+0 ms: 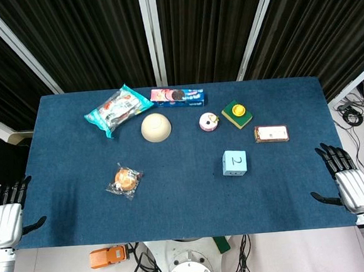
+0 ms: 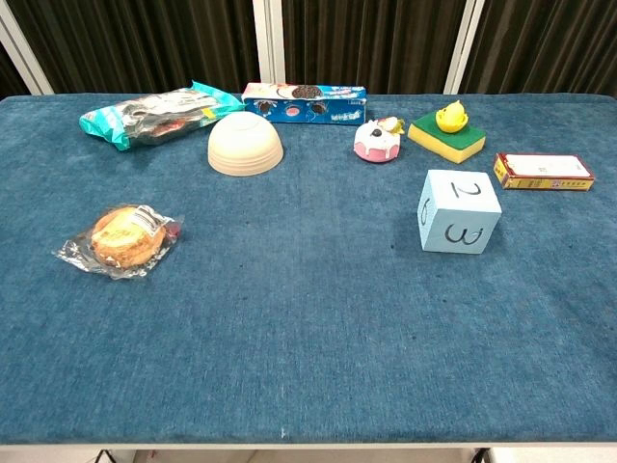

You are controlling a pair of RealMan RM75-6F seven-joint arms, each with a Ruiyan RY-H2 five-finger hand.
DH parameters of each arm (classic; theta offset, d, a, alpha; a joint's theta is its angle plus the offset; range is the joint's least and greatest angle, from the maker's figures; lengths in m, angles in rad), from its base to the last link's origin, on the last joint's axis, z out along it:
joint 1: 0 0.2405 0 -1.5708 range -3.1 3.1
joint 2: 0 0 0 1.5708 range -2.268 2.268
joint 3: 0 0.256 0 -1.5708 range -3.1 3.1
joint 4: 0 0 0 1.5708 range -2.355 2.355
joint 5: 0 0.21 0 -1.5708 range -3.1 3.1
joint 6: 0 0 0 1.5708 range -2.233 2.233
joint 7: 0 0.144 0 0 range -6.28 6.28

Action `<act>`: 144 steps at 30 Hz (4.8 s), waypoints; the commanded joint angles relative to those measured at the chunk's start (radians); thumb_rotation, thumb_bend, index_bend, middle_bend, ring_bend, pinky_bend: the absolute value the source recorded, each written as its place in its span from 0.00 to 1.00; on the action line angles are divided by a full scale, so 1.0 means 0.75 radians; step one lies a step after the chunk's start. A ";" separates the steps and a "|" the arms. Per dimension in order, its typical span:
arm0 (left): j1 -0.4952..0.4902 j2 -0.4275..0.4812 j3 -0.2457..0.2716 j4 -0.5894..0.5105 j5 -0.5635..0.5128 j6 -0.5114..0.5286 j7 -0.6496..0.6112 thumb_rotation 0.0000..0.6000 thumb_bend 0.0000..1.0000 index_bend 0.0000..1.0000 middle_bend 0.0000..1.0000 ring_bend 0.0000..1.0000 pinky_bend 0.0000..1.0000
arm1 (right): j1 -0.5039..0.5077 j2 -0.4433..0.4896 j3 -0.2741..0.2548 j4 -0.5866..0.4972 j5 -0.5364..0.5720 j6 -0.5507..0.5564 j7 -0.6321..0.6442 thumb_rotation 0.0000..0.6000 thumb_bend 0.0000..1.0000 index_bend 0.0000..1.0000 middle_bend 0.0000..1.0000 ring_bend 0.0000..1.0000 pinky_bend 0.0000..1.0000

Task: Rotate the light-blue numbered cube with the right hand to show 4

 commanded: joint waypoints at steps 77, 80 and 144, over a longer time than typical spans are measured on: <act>-0.006 -0.058 0.001 0.156 -0.042 -0.077 -0.126 1.00 0.03 0.05 0.02 0.00 0.00 | 0.712 -0.375 0.271 -0.346 1.025 -0.553 -0.680 1.00 0.35 0.58 0.43 0.29 0.32; -0.011 -0.056 0.002 0.147 -0.038 -0.084 -0.123 1.00 0.03 0.05 0.02 0.00 0.00 | 0.634 -0.380 0.252 -0.210 0.806 -0.657 -0.319 1.00 0.35 0.58 0.43 0.29 0.31; -0.028 -0.022 0.008 0.101 -0.029 -0.094 -0.121 1.00 0.03 0.05 0.02 0.00 0.00 | 1.024 -0.378 0.143 -0.451 1.584 -0.446 -1.380 0.88 0.26 0.16 0.13 0.02 0.07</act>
